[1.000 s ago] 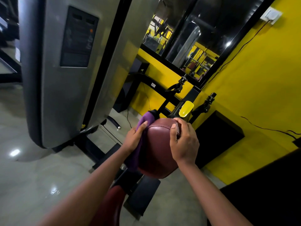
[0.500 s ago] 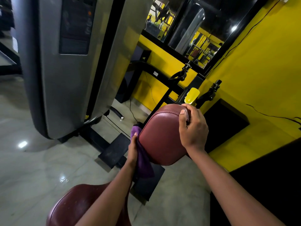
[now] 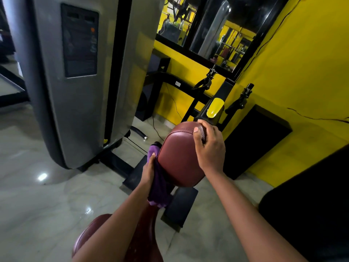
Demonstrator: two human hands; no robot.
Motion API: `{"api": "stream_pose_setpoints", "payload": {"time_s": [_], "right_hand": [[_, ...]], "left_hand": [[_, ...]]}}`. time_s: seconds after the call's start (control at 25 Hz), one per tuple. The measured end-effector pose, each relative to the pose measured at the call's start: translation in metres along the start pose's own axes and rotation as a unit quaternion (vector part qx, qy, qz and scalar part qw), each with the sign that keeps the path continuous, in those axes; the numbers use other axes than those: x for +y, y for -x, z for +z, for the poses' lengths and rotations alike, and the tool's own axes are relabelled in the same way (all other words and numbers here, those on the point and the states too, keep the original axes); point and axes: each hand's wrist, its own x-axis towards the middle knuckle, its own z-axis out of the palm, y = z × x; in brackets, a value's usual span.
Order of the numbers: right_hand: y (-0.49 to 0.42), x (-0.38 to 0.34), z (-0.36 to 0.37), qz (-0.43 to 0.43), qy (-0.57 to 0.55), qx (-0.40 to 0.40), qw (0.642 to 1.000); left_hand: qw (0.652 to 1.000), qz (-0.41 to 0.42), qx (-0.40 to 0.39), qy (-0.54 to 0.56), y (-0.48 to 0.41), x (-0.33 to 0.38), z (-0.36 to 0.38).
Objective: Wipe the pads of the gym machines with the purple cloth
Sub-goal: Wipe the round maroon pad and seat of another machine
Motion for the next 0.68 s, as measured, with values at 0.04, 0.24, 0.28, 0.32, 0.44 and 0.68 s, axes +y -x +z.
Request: {"api": "stream_pose_setpoints", "payload": {"time_s": [0.04, 0.24, 0.28, 0.32, 0.44, 0.68], "right_hand": [[0.007, -0.001, -0.003, 0.022, -0.035, -0.007, 0.999], [0.056, -0.007, -0.017, 0.114, -0.206, -0.004, 0.972], [0.067, -0.008, -0.020, 0.127, -0.229, 0.005, 0.965], [0.079, -0.009, -0.022, 0.129, -0.253, 0.024, 0.959], [0.111, -0.005, -0.032, 0.123, -0.339, 0.026, 0.932], [0.166, 0.051, -0.040, 0.191, -0.473, -0.202, 0.836]], "left_hand": [[1.000, 0.015, 0.015, -0.023, 0.000, 0.002, -0.001], [0.996, 0.028, 0.072, -0.036, 0.013, -0.004, -0.011], [0.995, 0.040, 0.086, -0.028, 0.020, -0.008, -0.013], [0.994, 0.055, 0.098, -0.019, 0.030, -0.012, -0.011], [0.988, 0.092, 0.126, -0.002, 0.045, -0.031, -0.012], [0.987, 0.093, 0.127, -0.013, 0.110, -0.085, -0.001]]}}
